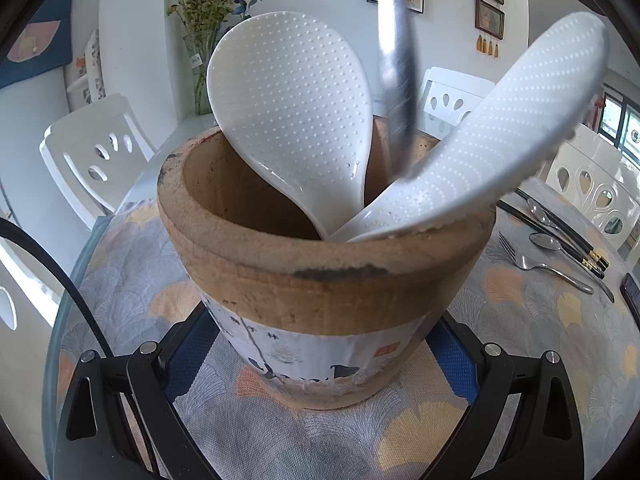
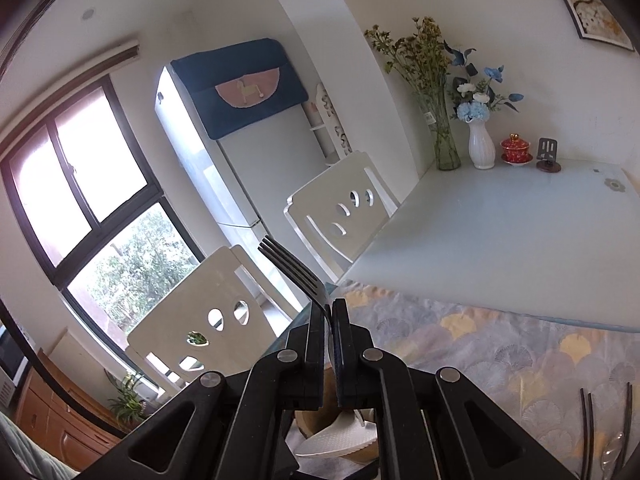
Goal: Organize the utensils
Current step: 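Lower the fork into the cork holder and open the right gripper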
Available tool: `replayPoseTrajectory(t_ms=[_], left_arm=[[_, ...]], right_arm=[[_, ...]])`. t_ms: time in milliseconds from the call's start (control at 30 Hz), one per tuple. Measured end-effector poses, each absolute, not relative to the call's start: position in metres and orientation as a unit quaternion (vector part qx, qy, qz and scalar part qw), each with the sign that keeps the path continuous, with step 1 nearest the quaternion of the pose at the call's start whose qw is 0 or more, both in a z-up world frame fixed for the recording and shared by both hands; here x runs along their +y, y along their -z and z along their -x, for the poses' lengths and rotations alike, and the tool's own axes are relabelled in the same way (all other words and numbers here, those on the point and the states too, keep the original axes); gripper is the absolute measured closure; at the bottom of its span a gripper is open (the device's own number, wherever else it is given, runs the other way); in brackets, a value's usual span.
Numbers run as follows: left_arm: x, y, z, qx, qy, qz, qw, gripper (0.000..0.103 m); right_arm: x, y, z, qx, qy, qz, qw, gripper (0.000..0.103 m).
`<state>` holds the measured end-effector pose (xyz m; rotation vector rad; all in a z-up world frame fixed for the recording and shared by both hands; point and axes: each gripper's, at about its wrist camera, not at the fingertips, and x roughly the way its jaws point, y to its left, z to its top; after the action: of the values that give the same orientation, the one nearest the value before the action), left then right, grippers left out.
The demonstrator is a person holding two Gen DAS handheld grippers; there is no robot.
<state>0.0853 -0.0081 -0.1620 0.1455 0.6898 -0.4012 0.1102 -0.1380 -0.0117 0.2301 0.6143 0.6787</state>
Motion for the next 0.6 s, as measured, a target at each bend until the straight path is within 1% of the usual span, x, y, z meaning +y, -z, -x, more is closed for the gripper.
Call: replayPoseTrajectory(t_ms=[33,133,233,300,367,533,567,600], left_arm=[[-0.008,0.162,-0.085,0.336,0.195,-0.070,0.919,0.005],[-0.007,0.161,-0.086,0.336,0.196,-0.070,0.919,0.005],[-0.006,0.161,-0.086,0.336,0.197,-0.068,0.918,0.005],[-0.006,0.160,-0.086,0.335,0.196,-0.068,0.919,0.005],[-0.005,0.160,-0.086,0.336,0.197,-0.067,0.918,0.005],[-0.005,0.160,-0.087,0.336,0.197,-0.067,0.919,0.005],[-0.005,0.160,-0.087,0.336,0.197,-0.067,0.919,0.005],[-0.005,0.160,-0.087,0.336,0.197,-0.067,0.919,0.005]], right_arm=[[-0.138,0.012,-0.111,0.300,-0.329,-0.109,0.889,0.098],[-0.140,0.012,-0.111,0.306,-0.324,-0.106,0.889,0.093],[-0.148,0.006,-0.107,0.294,-0.322,-0.113,0.893,0.087],[-0.152,0.001,-0.104,0.283,-0.320,-0.115,0.897,0.076],[-0.156,-0.005,-0.100,0.274,-0.322,-0.116,0.899,0.070],[-0.166,-0.012,-0.090,0.264,-0.310,-0.112,0.907,0.067],[-0.170,-0.013,-0.088,0.263,-0.306,-0.113,0.908,0.064],[-0.174,-0.014,-0.086,0.261,-0.301,-0.115,0.910,0.059]])
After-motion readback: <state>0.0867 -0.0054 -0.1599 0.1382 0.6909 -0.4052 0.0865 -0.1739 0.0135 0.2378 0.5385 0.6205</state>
